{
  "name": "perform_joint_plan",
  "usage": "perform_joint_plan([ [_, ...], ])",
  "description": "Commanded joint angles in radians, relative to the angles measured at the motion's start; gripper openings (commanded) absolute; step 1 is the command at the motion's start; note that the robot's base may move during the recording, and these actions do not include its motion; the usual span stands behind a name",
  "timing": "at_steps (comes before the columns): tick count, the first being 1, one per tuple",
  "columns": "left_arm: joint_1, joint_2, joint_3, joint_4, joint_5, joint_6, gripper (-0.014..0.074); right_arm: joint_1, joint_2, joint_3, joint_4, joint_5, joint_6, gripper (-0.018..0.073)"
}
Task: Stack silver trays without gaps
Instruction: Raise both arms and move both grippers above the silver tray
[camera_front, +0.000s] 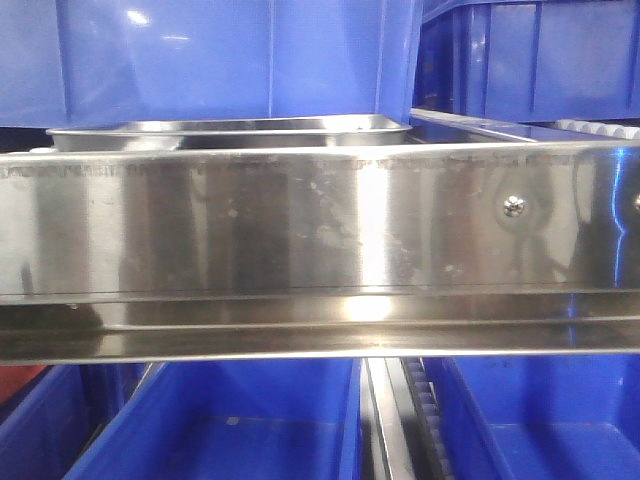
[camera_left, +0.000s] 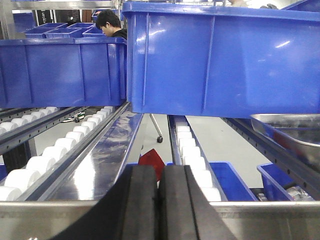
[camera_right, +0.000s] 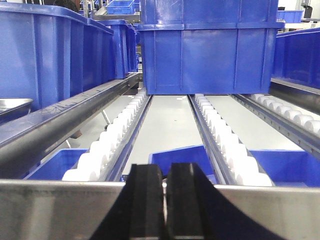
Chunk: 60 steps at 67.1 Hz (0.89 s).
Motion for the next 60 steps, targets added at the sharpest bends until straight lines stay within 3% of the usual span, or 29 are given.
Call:
perform_joint_plan([
  [1,0.002,-0.003,-0.002,0.004,-0.012,-0.006,-0.0006,0.002,-0.004,-0.001,0.001,-0.017,-0.003,-0.0017],
  [43,0.001,-0.003,-0.002,0.004,-0.015,-0.006,-0.0006,0.002,-0.004,-0.001,0.001,-0.017,-0.003,-0.0017],
  [56,0.001,-0.003,-0.002,0.004,-0.121,-0.006,-0.0006,0.002,-0.004,-0.001,0.001,-0.049,-0.003,-0.0017],
  [60,0.001,-0.003,-0.002,0.004,-0.201,-0.006,-0.0006,0.002,-0.004,-0.001,0.001,-0.077,-0.003,-0.0017],
])
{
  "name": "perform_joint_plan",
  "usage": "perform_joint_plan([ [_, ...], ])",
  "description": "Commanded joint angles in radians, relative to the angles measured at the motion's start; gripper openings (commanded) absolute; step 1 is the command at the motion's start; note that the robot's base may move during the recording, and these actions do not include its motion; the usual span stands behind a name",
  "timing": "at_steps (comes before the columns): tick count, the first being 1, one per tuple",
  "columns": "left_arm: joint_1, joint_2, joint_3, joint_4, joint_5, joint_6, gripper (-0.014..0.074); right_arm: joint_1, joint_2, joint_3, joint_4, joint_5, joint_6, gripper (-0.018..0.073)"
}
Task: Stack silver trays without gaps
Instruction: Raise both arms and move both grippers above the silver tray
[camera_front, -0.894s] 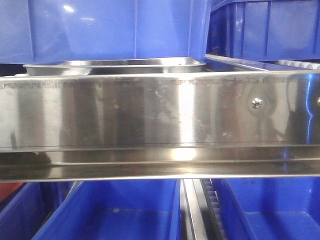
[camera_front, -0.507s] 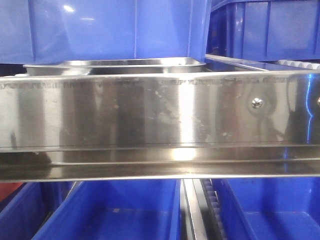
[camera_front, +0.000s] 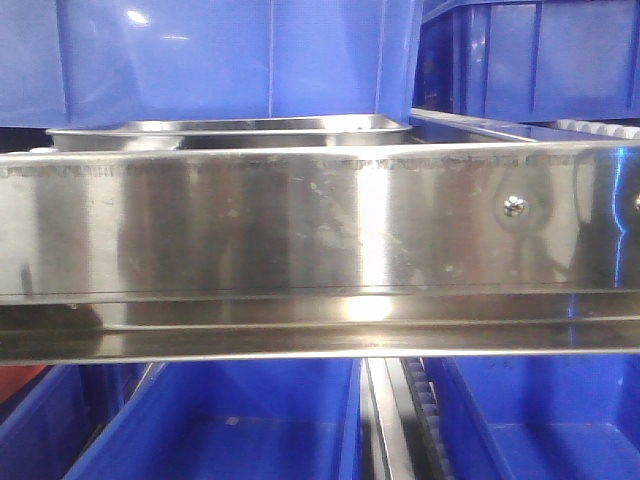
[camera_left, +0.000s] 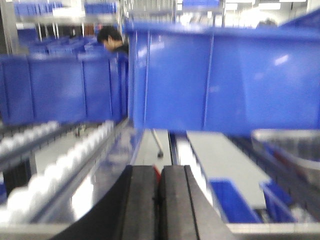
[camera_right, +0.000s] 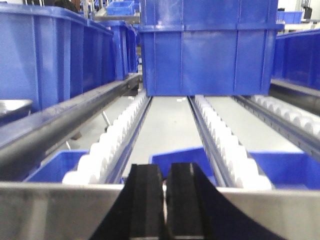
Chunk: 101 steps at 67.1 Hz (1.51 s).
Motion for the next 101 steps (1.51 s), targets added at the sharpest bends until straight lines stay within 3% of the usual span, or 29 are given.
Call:
perform_joint_plan([
  [1,0.001,-0.003,-0.003,0.004,-0.134,-0.006,-0.0006,0.000,-0.004,-0.001,0.001,-0.082,-0.003,-0.0017],
  [9,0.001,-0.003,-0.003,0.004,-0.277,-0.006,-0.0006,0.000,-0.004,-0.001,0.001,-0.280,0.004,-0.0017],
  [15,0.001,-0.003,-0.032,0.004,-0.279,-0.006,-0.0006,0.000,-0.004,-0.014,0.001,-0.426,0.004,-0.0017],
  [19,0.001,-0.003,-0.074,0.004,-0.274,-0.006,-0.0006,0.000,-0.004,-0.062,0.001,-0.422,0.004,-0.0017],
  [24,0.001,-0.003,-0.151,0.004,-0.255,-0.006,-0.0006,0.000,-0.004,-0.149,0.001,-0.344,0.004,-0.0017],
  [39,0.001,0.117,-0.397,0.008,0.030,-0.006,-0.0006,0.000,0.079,-0.429,0.001,-0.063,0.004,-0.0017],
  [56,0.001,0.430,-0.701,0.008,0.299,-0.006,-0.0006,0.000,0.437,-0.723,0.001,0.225,0.004,-0.0017],
  [74,0.001,0.775,-0.924,0.059,0.701,-0.001,-0.0006,0.000,0.772,-0.959,0.001,0.544,0.004,-0.0017],
  [84,0.001,0.905,-0.940,0.059,0.677,-0.001,-0.0006,0.000,0.924,-1.013,0.003,0.649,0.004,-0.0017],
  [101,0.001,1.070,-0.940,0.049,0.582,-0.001,-0.0006,0.000,1.084,-1.012,0.017,0.616,0.005,-0.0017],
])
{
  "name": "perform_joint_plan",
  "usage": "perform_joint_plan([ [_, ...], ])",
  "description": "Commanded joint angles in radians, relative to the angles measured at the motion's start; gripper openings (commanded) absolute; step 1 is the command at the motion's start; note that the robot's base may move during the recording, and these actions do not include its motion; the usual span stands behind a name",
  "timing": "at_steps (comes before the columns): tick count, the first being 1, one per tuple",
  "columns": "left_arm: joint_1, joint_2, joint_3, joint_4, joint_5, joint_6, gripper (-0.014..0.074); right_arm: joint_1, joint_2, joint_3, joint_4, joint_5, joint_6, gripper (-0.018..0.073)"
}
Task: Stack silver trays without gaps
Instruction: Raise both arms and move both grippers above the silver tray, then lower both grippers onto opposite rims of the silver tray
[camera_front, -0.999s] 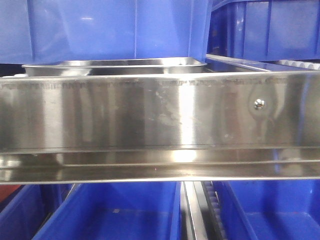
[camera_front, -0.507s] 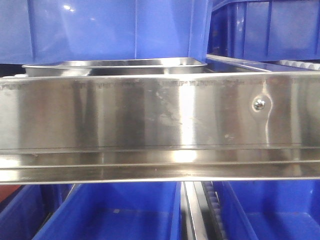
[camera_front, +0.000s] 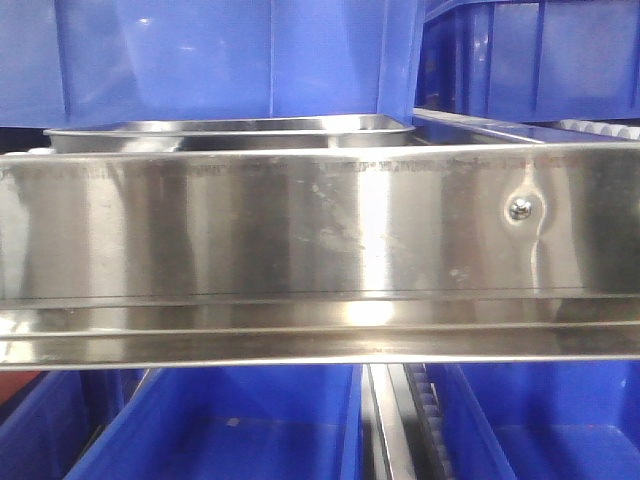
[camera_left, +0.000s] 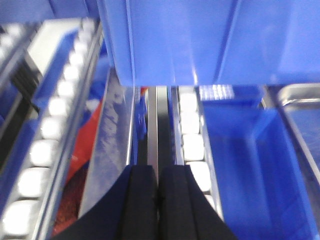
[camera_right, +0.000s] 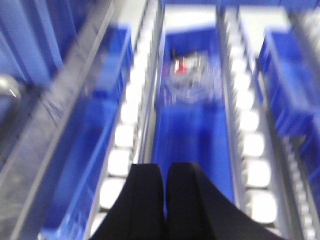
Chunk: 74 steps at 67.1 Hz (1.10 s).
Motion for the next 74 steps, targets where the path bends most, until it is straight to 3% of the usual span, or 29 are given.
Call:
perform_joint_plan([
  [1,0.001,0.044,-0.007,-0.011,-0.073,-0.001,-0.0006,0.000,0.047,-0.008,0.010,-0.052,0.001,-0.0017],
  [10,-0.001,0.118,-0.033,-0.112,-0.058,-0.001,-0.0006,0.014,0.156,-0.055,0.131,-0.005,0.007,-0.0016],
  [13,-0.016,0.148,-0.052,-0.114,-0.025,-0.016,-0.0009,0.046,0.194,-0.074,0.129,-0.009,0.061,-0.0009],
  [16,-0.031,0.176,-0.072,-0.072,0.002,-0.085,-0.0015,0.087,0.223,-0.086,0.111,-0.031,0.108,0.0001],
  [22,-0.084,0.235,-0.122,0.103,0.063,-0.309,-0.0015,0.179,0.276,-0.120,0.031,-0.048,0.225,0.0006],
  [27,-0.154,0.271,-0.165,0.216,0.112,-0.409,-0.0015,0.260,0.323,-0.168,-0.097,-0.022,0.359,0.0006],
  [32,-0.227,0.308,-0.213,0.248,0.144,-0.452,-0.0015,0.323,0.378,-0.222,-0.159,0.024,0.470,0.0006],
  [40,-0.308,0.373,-0.299,0.229,0.194,-0.484,-0.0015,0.389,0.466,-0.336,-0.170,0.112,0.563,0.0006],
  [53,-0.331,0.472,-0.422,0.168,0.302,-0.484,-0.0015,0.470,0.594,-0.496,-0.295,0.241,0.711,0.0006],
  [74,-0.331,0.551,-0.461,0.064,0.294,-0.484,-0.0016,0.510,0.664,-0.545,-0.282,0.252,0.709,0.0005],
])
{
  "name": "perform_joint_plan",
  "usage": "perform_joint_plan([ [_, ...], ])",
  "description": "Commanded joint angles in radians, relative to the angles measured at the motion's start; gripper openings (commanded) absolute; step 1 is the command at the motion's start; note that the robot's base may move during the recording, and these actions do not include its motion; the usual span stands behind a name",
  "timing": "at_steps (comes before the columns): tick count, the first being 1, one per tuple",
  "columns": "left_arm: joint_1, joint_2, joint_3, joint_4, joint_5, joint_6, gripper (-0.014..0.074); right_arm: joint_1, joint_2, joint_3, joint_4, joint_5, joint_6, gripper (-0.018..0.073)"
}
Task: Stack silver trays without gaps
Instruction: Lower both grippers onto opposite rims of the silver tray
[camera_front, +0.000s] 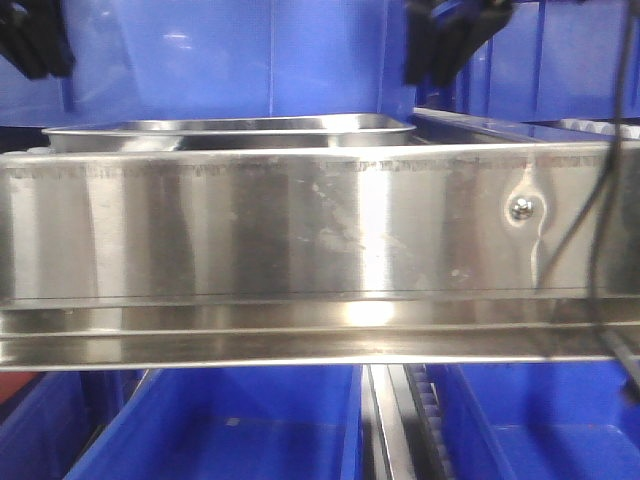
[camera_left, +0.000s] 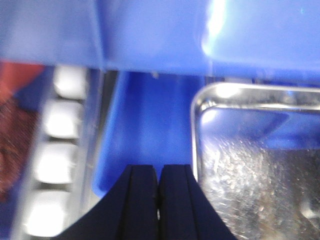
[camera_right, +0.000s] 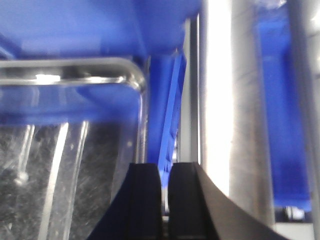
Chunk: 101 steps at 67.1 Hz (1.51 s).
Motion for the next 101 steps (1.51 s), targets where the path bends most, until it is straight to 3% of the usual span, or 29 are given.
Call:
perform_joint_plan([
  [1,-0.007,0.015,-0.008,-0.052,-0.003,-0.010,-0.0016,0.000,0.003,-0.012,-0.014,0.003,-0.004,0.0005],
  [16,-0.008,0.042,-0.008,-0.057,-0.017,-0.002,-0.0016,0.000,0.010,-0.012,-0.014,-0.035,-0.008,0.0018],
  [24,-0.008,0.044,-0.008,-0.057,-0.021,-0.002,-0.0010,0.000,0.010,-0.012,-0.014,-0.038,-0.008,0.0138],
  [32,-0.008,0.044,-0.008,-0.057,-0.025,-0.002,0.0093,0.000,0.010,-0.012,-0.014,-0.050,-0.008,0.0228],
  [38,-0.008,0.044,-0.008,-0.057,-0.025,-0.002,0.0195,0.000,0.014,-0.012,-0.008,-0.065,-0.008,0.0222],
  [46,-0.008,0.044,-0.008,-0.057,-0.025,-0.002,0.0247,0.000,0.032,-0.012,-0.002,-0.060,-0.008,0.0213],
  [58,-0.008,0.044,-0.002,-0.057,-0.025,-0.002,0.0245,0.000,0.060,-0.012,0.049,-0.077,-0.008,0.0213],
  [101,-0.008,0.084,0.053,-0.085,-0.032,0.051,0.0245,0.000,0.110,-0.012,0.049,-0.067,-0.008,0.0213],
])
